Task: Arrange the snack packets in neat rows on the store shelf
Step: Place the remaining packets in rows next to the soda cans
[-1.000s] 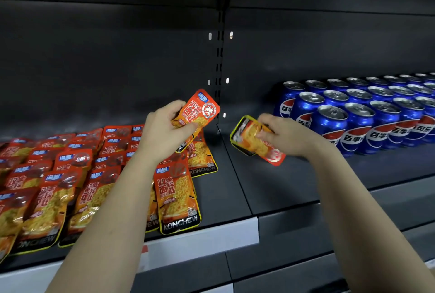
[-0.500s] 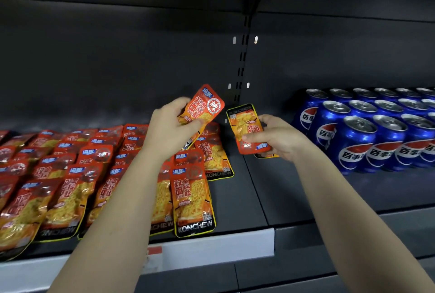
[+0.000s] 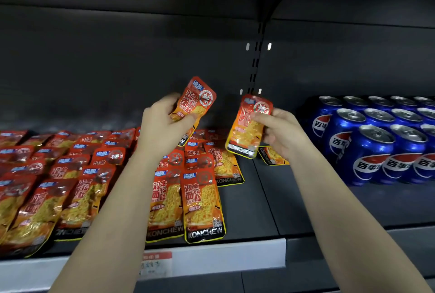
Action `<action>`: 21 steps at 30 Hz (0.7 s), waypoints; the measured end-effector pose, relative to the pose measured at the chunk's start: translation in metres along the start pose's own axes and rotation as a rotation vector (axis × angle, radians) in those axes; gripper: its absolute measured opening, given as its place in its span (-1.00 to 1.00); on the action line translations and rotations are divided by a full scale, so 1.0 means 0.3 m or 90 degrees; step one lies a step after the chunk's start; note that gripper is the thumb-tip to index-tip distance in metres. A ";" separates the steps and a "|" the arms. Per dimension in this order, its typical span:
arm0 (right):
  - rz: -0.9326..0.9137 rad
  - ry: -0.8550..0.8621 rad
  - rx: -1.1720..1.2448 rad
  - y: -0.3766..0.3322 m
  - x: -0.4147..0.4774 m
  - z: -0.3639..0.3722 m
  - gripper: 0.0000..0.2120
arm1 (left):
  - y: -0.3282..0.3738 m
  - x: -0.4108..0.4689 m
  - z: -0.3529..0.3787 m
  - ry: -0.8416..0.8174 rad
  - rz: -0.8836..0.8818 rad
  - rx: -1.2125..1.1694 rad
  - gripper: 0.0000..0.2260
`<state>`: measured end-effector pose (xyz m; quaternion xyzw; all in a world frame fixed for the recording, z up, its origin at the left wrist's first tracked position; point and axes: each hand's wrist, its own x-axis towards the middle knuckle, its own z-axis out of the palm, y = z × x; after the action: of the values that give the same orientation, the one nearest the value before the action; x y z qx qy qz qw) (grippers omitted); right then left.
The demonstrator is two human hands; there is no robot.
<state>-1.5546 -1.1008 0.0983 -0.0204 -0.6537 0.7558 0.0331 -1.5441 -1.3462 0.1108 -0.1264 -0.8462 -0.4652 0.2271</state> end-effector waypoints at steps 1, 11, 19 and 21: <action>0.009 -0.010 -0.001 0.009 -0.001 0.003 -0.83 | -0.007 -0.005 0.003 0.006 -0.005 0.001 -0.82; 0.101 -0.091 -0.192 0.071 -0.036 0.000 -0.73 | -0.042 -0.020 0.023 0.002 0.012 0.076 -0.70; 0.157 -0.164 -0.258 0.064 -0.074 0.033 -0.77 | -0.053 -0.022 0.035 -0.015 0.023 0.114 -0.66; 0.166 -0.161 -0.263 0.063 -0.078 0.042 -0.79 | -0.054 -0.022 0.035 -0.018 0.025 0.116 -0.66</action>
<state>-1.5326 -1.1176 0.0812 -0.0165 -0.7846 0.6011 -0.1513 -1.5481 -1.3461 0.0910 -0.1283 -0.8855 -0.3797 0.2352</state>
